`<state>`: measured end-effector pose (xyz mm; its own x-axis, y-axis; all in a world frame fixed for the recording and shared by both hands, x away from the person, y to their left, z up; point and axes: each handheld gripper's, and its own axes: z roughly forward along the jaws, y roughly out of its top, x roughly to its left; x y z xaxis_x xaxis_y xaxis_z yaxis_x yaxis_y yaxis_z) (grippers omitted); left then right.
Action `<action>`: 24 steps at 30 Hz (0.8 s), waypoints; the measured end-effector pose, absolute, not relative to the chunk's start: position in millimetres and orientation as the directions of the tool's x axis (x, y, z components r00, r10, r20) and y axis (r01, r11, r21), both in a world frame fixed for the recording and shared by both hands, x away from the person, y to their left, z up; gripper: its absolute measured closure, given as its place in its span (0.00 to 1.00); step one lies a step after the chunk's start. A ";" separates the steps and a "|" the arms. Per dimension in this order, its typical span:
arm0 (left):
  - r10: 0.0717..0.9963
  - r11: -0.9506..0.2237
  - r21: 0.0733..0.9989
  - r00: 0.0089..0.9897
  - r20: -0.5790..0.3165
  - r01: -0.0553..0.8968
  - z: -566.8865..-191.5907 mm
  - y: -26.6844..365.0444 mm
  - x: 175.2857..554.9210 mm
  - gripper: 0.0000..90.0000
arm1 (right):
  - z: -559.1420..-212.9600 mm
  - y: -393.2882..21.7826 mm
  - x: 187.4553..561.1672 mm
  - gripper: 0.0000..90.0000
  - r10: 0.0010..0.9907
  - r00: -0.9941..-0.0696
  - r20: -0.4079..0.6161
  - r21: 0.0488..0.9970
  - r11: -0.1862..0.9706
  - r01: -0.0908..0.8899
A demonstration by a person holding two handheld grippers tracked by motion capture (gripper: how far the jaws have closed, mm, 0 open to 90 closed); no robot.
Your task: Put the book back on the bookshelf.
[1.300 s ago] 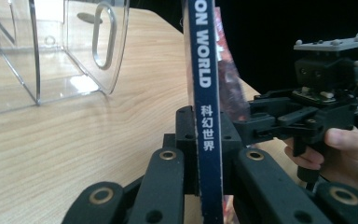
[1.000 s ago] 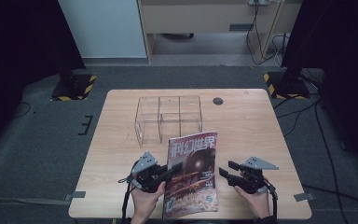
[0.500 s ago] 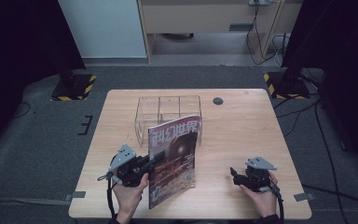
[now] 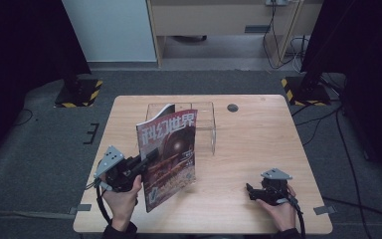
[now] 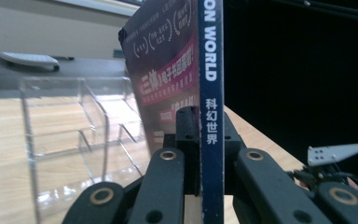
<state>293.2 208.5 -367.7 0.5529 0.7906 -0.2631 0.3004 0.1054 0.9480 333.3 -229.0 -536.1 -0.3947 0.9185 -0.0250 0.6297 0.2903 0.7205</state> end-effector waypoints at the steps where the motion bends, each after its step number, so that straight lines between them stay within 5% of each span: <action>1: 0.793 0.113 0.949 0.549 -0.264 0.294 -365.2 210.8 293.4 0.93 | -536.3 -229.2 333.3 0.12 0.919 -0.394 -0.022 0.721 0.287 0.630; 24: 0.878 0.119 0.972 0.436 -0.199 0.203 -322.8 251.3 307.5 0.93 | -537.6 -230.1 333.9 0.12 0.924 -0.383 0.009 0.719 0.260 0.644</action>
